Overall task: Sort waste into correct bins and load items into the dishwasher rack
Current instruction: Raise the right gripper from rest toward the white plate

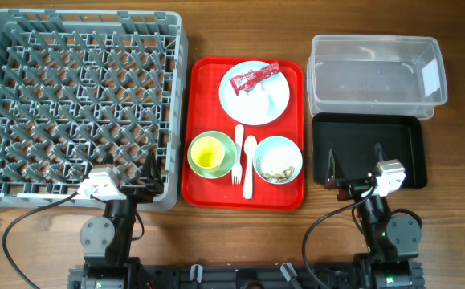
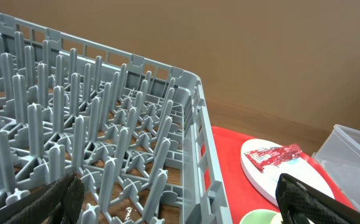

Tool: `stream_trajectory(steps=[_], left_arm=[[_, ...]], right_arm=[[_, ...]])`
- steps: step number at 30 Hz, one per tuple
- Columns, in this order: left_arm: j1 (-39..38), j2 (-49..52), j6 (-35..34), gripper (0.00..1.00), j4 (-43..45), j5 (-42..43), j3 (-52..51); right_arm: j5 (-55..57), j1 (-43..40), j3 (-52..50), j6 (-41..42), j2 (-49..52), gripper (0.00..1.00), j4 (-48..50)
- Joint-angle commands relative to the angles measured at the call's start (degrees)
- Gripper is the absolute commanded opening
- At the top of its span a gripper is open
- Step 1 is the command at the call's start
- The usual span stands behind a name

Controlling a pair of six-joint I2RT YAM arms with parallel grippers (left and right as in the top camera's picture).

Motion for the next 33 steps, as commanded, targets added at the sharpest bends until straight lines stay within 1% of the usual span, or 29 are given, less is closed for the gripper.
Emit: stream_trajectory(steps=[1, 6, 9, 24, 28, 30, 33], left_arm=[[0.28, -0.42, -0.02, 1.00, -0.37, 0.48, -0.20], [0.28, -0.42, -0.02, 1.00, -0.37, 0.46, -0.20], [0.28, -0.42, -0.02, 1.00, -0.35, 0.44, -0.20], [0.28, -0.42, -0.04, 1.00, -0.13, 0.28, -0.17], [0.28, -0.37, -0.02, 1.00, -0.22, 0.26, 0.37], [0.28, 0.24, -0.04, 1.00, -0.37, -0.04, 1.51], [0.28, 5.03, -0.02, 1.00, -5.55, -2.91, 7.04]], right_arm=[[-0.87, -0.13, -0.07, -0.96, -0.22, 1.00, 0.35], [-0.87, -0.13, -0.07, -0.94, -0.22, 1.00, 0.33], [-0.85, -0.13, -0.04, 0.57, -0.22, 1.00, 0.33], [-0.85, -0.13, 2.54, 0.50, 1.55, 1.00, -1.42], [-0.81, -0.13, 6.19, 0.42, 5.68, 1.00, -4.35], [-0.83, -0.13, 8.70, 0.44, 9.35, 1.00, -5.64], [-0.85, -0.13, 15.74, 0.42, 18.75, 0.99, -10.03]])
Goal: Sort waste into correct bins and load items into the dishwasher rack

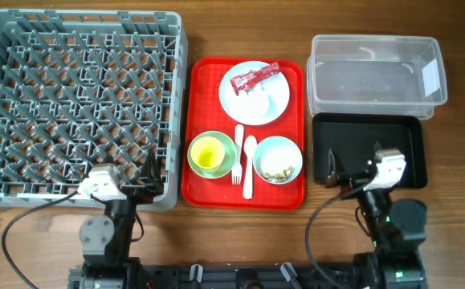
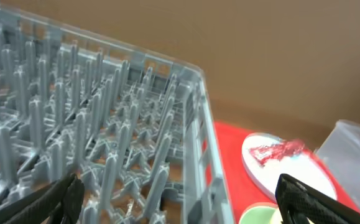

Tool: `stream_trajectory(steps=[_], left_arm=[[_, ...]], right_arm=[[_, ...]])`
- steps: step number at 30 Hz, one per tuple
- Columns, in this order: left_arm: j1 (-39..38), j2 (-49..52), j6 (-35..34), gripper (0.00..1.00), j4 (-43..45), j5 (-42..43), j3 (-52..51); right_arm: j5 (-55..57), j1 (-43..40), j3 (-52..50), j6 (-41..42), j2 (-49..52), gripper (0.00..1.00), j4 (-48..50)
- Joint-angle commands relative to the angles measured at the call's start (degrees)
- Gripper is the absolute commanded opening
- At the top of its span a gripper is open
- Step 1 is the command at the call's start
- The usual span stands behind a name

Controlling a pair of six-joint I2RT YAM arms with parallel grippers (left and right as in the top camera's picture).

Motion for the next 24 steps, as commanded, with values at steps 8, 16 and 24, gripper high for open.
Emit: stream_trajectory(steps=[8, 16, 24], left_arm=[[0.28, 30.97, 0.15, 1.00, -20.48, -3.26, 29.64], [0.28, 52.50, 0.11, 1.00, -43.65, -1.68, 52.00], [0.28, 53.40, 0.13, 1.00, -43.65, 1.64, 52.00]], right_arm=[[-0.87, -0.13, 32.33, 0.22, 31.54, 1.00, -22.97], [-9.18, -0.13, 58.23, -0.72, 50.90, 1.00, -44.17], [-8.48, 7.21, 67.34, -1.86, 55.80, 1.00, -44.19]])
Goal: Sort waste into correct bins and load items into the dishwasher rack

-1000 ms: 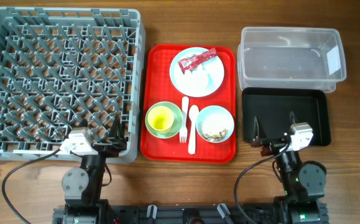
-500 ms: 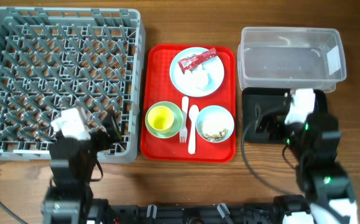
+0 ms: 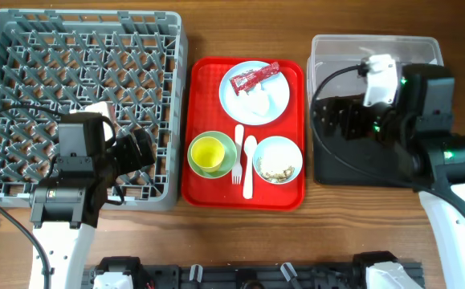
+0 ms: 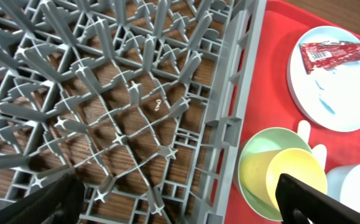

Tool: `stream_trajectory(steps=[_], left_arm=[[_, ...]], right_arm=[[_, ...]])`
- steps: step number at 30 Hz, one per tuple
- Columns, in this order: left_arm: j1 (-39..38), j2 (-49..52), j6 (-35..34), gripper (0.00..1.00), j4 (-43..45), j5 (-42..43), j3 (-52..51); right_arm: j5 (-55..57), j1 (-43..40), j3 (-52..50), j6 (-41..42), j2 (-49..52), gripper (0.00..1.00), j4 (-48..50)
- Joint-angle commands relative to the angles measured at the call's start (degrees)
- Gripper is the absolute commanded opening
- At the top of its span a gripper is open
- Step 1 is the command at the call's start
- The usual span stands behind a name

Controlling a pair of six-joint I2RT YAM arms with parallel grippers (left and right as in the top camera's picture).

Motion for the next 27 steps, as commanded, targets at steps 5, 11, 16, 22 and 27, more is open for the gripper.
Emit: stream_trajectory(steps=[5, 11, 16, 22, 27], left_arm=[[0.28, -0.20, 0.11, 1.00, 0.61, 1.29, 1.07], [0.28, -0.17, 0.11, 1.00, 1.44, 1.27, 1.07], [0.28, -0.17, 0.11, 1.00, 1.70, 1.29, 1.07], [0.28, -0.17, 0.11, 1.00, 1.70, 1.29, 1.07], [0.28, -0.17, 0.11, 1.00, 1.68, 1.29, 1.07]], right_arm=[[9.05, 12.92, 22.69, -1.51, 17.03, 1.00, -7.37], [9.09, 13.92, 36.02, -0.11, 36.13, 1.00, -9.97], [10.10, 14.69, 35.98, 4.33, 49.35, 0.95, -9.55], [10.75, 16.92, 35.56, 9.09, 59.82, 0.85, -6.78], [11.47, 17.90, 34.73, 11.93, 62.03, 0.76, -4.70]])
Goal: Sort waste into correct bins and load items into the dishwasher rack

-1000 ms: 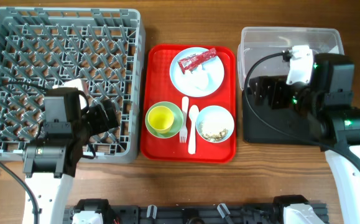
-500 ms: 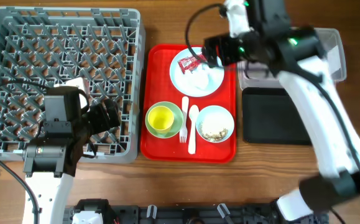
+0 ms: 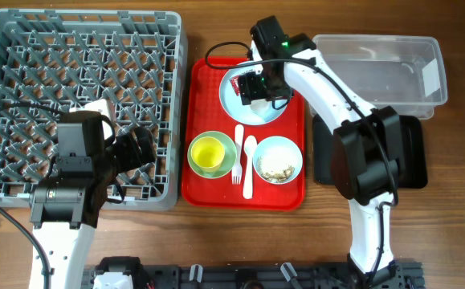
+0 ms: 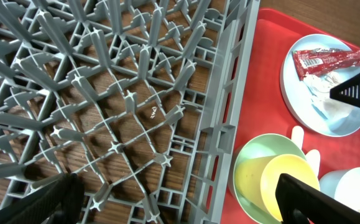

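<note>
On the red tray (image 3: pixel 208 191) a white plate (image 3: pixel 275 109) holds a red wrapper (image 3: pixel 237 81), seen also in the left wrist view (image 4: pixel 326 59). My right gripper (image 3: pixel 258 88) hovers open over that plate beside the wrapper; one of its fingers (image 4: pixel 354 93) shows over the plate. A yellow cup (image 4: pixel 288 183) sits in a green bowl (image 3: pixel 196 164). A green fork (image 3: pixel 237 156), a white spoon (image 3: pixel 249 168) and a pale bowl of food scraps (image 3: pixel 278 159) lie beside it. My left gripper (image 4: pixel 176 190) is open over the grey dishwasher rack (image 3: pixel 79 88), near its right front corner, holding nothing.
A clear plastic bin (image 3: pixel 377 72) stands at the back right, with a black bin (image 3: pixel 415 152) in front of it. The right arm stretches across both bins to the tray. The rack's right wall (image 4: pixel 229 106) runs close along the tray's left edge.
My right gripper was above the near ends of the two bins; now it is over the white plate by the wrapper. The left gripper has hardly shifted over the rack.
Both arms first sat low at the table's front edge with grippers open. The right one then stood slightly higher. Later the left was above the rack's right front part and the right above the bins. Now the right is at the plate.
</note>
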Tool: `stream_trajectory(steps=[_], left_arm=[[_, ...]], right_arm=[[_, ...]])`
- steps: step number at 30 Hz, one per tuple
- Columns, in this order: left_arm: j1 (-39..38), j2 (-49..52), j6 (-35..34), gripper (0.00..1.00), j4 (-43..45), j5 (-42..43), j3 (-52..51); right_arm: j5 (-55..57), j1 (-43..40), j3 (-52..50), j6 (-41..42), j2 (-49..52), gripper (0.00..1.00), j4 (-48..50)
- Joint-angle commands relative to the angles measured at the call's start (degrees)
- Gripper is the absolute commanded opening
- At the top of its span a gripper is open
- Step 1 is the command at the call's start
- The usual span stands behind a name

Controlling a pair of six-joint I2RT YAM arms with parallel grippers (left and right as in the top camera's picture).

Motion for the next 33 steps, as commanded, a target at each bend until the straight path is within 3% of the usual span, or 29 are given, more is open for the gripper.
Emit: stream_trajectory(steps=[1, 10, 14, 16, 18, 22, 27, 29, 33], left_arm=[[0.28, -0.15, 0.11, 1.00, 0.17, 0.90, 1.03], [0.28, -0.15, 0.11, 1.00, 0.15, 0.90, 1.03], [0.28, -0.15, 0.11, 1.00, 0.15, 0.90, 1.03], [0.28, -0.15, 0.11, 1.00, 0.15, 0.90, 1.03], [0.28, -0.15, 0.13, 1.00, 0.17, 0.90, 1.03], [0.28, -0.15, 0.11, 1.00, 0.17, 0.90, 1.03], [0.28, -0.15, 0.13, 1.00, 0.17, 0.90, 1.03], [0.28, -0.15, 0.13, 1.00, 0.17, 0.90, 1.03], [0.28, -0.15, 0.13, 1.00, 0.17, 0.90, 1.03]], right_arm=[[2.67, 0.61, -0.52, 4.22, 0.96, 0.76, 1.44], [4.04, 0.63, -5.49, 6.14, 1.05, 0.73, 5.11], [4.00, 0.63, -5.49, 6.16, 1.05, 0.40, 4.83], [4.02, 0.63, -5.49, 6.14, 1.05, 0.14, 4.13], [4.02, 0.61, -5.35, 6.23, 0.96, 0.06, 3.06], [5.62, 0.28, -4.24, 6.23, -1.55, 0.04, 0.15], [14.45, -2.67, -2.69, 9.31, -12.55, 0.04, -0.72], [18.78, -6.27, -2.69, 13.22, -18.27, 0.05, -0.46], [18.75, -13.62, -2.93, 17.07, -20.28, 0.05, -0.76]])
